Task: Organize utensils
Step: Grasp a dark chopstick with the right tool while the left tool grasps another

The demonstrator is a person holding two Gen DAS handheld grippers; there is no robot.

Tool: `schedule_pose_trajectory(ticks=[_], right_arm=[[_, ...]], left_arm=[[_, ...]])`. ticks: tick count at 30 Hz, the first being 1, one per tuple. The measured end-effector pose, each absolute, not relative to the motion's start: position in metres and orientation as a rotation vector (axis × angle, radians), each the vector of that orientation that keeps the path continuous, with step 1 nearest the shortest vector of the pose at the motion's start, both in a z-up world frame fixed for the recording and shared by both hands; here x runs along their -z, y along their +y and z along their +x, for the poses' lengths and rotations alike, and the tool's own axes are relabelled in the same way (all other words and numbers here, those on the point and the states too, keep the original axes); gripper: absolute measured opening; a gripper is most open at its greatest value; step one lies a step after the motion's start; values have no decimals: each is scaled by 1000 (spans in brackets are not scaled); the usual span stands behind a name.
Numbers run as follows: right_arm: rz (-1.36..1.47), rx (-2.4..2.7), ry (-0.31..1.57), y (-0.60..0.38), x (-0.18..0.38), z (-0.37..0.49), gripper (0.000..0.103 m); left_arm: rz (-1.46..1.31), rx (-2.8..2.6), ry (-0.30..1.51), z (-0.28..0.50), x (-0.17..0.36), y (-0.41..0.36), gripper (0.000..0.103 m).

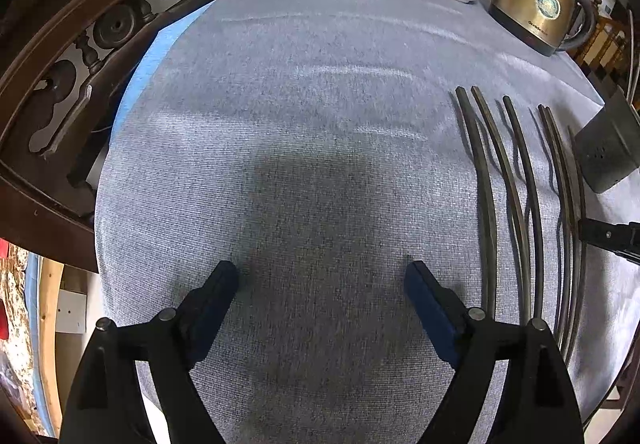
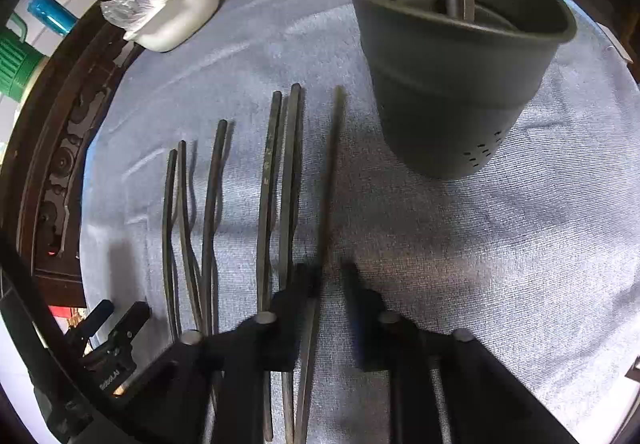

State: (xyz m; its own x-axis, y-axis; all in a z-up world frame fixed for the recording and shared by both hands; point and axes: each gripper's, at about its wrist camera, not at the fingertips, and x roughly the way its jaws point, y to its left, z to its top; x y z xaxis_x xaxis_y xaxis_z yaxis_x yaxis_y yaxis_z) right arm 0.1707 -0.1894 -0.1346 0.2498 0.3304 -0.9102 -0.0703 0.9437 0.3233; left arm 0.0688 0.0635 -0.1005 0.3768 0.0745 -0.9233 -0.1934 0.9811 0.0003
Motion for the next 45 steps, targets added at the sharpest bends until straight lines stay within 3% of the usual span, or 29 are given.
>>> schedule_pose_trajectory(ticks=[14,22,24,26,29,45], right_arm=[[68,-321,1343,-202,132,176,6],[92,-365,1343,-209,135,176,7],[95,-376,1347,-212,136,175,8],[96,-384,1359,-214,135,179,8],[81,-390,1380,-213,132,183,8],[-123,-342,1624,-163,140,230,9]], left_arm=[[-197,-54,1258,114,73,39,86],[-167,-15,1432,164,84,12,50],[-162,-7,1470,169,91,8,36],[-134,0,1472,173,92,5,32],[-126,36,1500,177,94,-2,7],[-121,160,1650,210,112,13,8]])
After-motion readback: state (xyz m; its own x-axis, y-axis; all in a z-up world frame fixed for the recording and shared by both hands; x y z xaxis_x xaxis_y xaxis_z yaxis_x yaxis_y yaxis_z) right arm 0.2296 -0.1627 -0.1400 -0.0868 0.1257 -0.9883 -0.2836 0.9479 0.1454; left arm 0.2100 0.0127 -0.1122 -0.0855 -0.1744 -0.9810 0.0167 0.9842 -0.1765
